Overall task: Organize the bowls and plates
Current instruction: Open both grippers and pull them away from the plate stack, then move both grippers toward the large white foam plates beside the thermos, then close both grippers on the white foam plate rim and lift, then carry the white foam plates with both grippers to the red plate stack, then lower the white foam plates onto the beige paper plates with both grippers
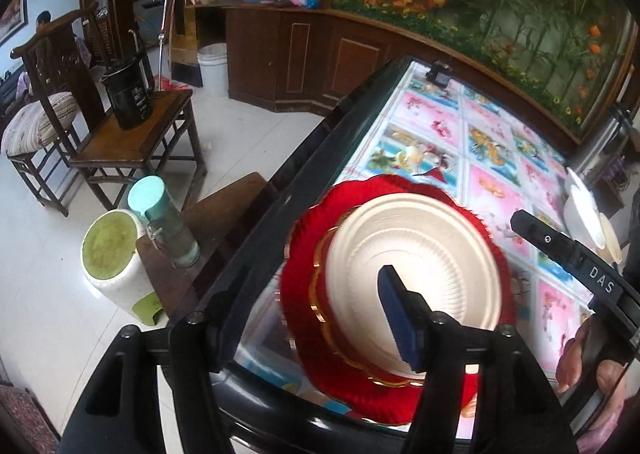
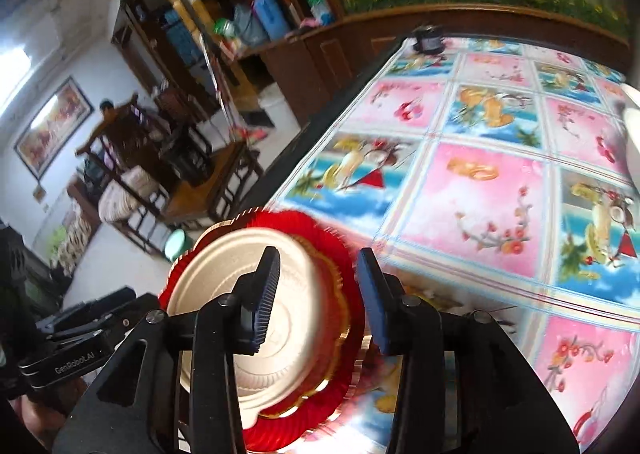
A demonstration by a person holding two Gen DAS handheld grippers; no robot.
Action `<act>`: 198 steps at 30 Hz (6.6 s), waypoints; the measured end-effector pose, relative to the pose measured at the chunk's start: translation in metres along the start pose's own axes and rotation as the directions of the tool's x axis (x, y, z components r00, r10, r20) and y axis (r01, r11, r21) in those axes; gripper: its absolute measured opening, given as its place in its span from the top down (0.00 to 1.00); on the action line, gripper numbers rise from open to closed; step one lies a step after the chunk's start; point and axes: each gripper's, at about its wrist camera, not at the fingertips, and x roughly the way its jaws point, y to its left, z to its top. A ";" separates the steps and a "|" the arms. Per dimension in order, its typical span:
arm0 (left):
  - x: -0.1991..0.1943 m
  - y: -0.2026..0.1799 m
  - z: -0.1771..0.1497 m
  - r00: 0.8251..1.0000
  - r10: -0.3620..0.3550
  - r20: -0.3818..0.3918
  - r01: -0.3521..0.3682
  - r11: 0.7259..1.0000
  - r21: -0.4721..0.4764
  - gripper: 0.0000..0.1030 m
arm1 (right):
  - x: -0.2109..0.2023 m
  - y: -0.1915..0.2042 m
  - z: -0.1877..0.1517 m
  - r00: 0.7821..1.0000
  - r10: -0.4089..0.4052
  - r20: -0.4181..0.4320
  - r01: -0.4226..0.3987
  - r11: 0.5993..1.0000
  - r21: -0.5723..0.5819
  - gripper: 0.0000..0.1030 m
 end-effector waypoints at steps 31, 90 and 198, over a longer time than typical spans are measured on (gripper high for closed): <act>0.042 -0.277 -0.055 0.943 -0.205 -0.262 0.298 0.869 0.395 0.24 | -0.158 -0.248 -0.037 0.967 -0.188 0.173 0.101 0.903 0.417 0.54; 0.164 -0.434 0.052 0.907 -0.184 -0.377 0.275 0.940 0.201 0.52 | -0.139 -0.379 0.033 0.997 -0.042 0.072 -0.021 0.714 0.700 0.55; 0.010 -0.021 -0.005 0.983 -0.040 -0.177 0.057 0.994 0.094 0.83 | 0.005 0.013 -0.010 0.953 0.110 -0.281 -0.065 0.984 0.164 0.91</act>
